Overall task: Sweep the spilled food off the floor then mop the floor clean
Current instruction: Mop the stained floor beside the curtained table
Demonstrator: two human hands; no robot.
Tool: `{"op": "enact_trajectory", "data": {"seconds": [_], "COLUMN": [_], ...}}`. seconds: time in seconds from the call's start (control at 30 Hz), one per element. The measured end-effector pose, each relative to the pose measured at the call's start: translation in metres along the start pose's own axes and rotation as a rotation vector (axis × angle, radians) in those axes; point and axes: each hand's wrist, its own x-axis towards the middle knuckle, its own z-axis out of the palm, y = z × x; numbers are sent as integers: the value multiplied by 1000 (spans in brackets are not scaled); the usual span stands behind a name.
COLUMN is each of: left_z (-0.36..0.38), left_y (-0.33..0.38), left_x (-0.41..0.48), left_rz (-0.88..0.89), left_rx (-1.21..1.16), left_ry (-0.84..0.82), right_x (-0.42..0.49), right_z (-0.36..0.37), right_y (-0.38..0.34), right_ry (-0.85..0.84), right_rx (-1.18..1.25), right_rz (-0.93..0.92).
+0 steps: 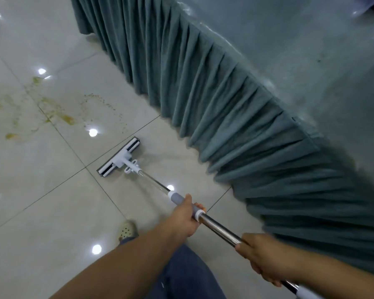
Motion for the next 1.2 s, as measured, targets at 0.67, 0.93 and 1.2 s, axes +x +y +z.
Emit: {"op": "enact_trajectory", "data": {"seconds": [0.67, 0.93, 1.2], "left_z": [8, -6, -28], "left_y": [132, 312, 502], "left_x": [24, 36, 26], "left_rz": [214, 244, 262], "left_rx": [27, 11, -16], "left_ry": [55, 83, 149], "right_x": [68, 122, 164], "right_z": [-19, -32, -32], "right_y": [-119, -290, -480], "right_ry": [-7, -30, -96], "right_rx": [29, -1, 111], "right_rz": [-98, -120, -49]}}
